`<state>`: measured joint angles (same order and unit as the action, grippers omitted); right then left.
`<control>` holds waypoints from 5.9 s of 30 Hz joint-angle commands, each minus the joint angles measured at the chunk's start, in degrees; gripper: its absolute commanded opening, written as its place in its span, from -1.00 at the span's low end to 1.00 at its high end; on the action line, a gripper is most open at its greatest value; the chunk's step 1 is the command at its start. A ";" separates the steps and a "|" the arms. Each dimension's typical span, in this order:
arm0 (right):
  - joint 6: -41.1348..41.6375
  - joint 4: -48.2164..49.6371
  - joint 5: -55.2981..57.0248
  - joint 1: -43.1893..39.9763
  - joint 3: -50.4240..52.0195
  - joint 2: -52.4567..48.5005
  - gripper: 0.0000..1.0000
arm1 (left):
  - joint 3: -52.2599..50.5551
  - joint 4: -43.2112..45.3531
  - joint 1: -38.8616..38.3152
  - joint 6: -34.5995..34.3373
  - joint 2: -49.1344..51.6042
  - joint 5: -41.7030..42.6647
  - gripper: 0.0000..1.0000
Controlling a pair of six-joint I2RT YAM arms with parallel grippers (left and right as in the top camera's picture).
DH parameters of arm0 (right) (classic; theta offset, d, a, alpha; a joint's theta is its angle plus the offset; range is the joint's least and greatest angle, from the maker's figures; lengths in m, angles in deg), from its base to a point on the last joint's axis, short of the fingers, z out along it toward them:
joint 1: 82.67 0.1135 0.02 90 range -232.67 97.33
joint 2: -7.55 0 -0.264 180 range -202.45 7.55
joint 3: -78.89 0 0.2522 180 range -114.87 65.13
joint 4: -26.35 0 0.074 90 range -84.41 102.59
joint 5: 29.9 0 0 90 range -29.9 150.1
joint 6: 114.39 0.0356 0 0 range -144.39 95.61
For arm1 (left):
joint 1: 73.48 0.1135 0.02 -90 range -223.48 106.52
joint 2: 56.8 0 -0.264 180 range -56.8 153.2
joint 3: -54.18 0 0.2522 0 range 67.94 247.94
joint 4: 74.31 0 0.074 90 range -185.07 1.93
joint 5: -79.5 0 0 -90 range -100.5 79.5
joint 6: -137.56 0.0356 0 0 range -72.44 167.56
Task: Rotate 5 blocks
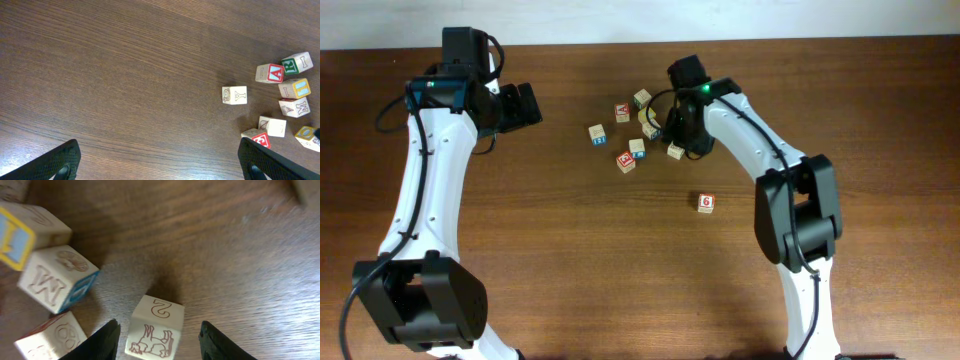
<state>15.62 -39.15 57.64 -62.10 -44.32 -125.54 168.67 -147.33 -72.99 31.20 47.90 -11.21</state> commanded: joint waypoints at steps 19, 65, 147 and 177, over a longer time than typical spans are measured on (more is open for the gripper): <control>-11.28 -10.05 -3.96 1.97 -4.22 -1.84 -0.30 | 0.94 0.07 0.04 -0.74 0.31 -0.59 0.98; -14.34 -29.44 -4.92 6.29 -6.51 -1.53 -0.49 | 0.94 0.07 0.02 -0.74 0.31 -0.59 0.98; -31.23 -6.75 -6.86 11.08 -13.33 -6.91 -0.03 | 0.94 0.04 0.04 -0.74 0.31 -0.59 0.98; -29.90 -18.64 -7.43 10.80 -16.65 -2.97 -0.37 | 0.94 0.04 0.04 -0.74 0.31 -0.59 0.98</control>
<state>-15.51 -54.39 50.60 -51.12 -58.51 -132.73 168.67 -147.29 -72.99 31.20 47.90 -11.21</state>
